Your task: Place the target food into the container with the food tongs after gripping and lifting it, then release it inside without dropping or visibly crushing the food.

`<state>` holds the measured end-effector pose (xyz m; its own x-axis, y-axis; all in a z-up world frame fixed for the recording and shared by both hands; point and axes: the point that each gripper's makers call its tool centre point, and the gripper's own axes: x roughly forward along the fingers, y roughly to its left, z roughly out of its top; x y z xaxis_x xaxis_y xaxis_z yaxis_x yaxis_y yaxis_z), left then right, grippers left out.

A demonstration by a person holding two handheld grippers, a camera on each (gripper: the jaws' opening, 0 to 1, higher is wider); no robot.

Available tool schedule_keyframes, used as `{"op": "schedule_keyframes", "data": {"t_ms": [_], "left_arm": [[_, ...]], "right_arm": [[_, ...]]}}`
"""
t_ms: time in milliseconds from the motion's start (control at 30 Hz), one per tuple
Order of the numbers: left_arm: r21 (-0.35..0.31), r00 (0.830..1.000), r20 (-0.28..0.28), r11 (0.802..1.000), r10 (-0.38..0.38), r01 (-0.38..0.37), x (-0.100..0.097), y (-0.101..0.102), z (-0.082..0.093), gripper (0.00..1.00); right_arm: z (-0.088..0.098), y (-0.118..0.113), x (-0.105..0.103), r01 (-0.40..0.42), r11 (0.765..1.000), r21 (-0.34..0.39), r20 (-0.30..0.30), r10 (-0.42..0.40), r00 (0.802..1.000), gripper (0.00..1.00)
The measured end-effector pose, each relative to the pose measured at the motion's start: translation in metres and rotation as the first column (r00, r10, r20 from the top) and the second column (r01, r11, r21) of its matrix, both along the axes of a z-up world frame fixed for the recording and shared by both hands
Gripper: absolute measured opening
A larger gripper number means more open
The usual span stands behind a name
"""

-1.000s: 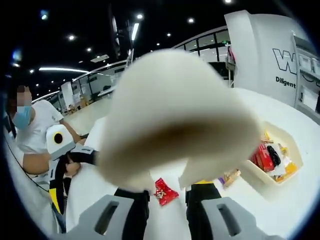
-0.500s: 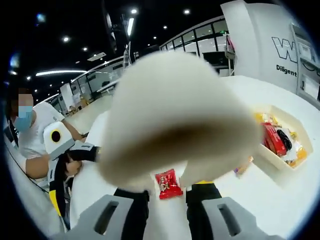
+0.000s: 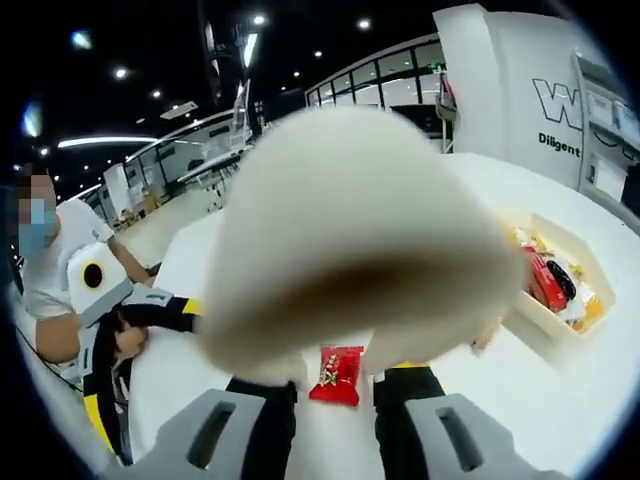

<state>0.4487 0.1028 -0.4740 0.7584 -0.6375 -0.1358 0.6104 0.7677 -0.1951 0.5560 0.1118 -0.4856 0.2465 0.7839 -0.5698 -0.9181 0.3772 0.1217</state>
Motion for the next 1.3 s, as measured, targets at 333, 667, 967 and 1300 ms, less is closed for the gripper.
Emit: {"op": "schedule_keyframes", "data": {"t_ms": [333,667,967,1300], "left_arm": [[-0.004,1.0,0.003,1.0,-0.005,0.005,-0.001,0.0,0.001,0.97],[-0.006,1.0,0.005,1.0,-0.008,0.008,-0.001,0.0,0.002,0.97],[-0.004,1.0,0.002,1.0,-0.011,0.011,-0.002,0.0,0.001,0.97],[0.008,1.0,0.01,1.0,-0.003,0.003,-0.001,0.001,0.001,0.97]], "right_arm": [[-0.003,-0.001,0.007,0.006,1.0,-0.022,0.062,-0.004,0.998,0.18],[0.005,-0.007,0.013,0.056,0.998,0.019,0.04,-0.057,0.998,0.13],[0.026,-0.013,0.017,0.095,0.99,0.1,0.035,-0.099,0.994,0.15],[0.043,-0.036,0.03,0.196,0.97,0.145,-0.01,-0.197,0.98,0.12]]}}
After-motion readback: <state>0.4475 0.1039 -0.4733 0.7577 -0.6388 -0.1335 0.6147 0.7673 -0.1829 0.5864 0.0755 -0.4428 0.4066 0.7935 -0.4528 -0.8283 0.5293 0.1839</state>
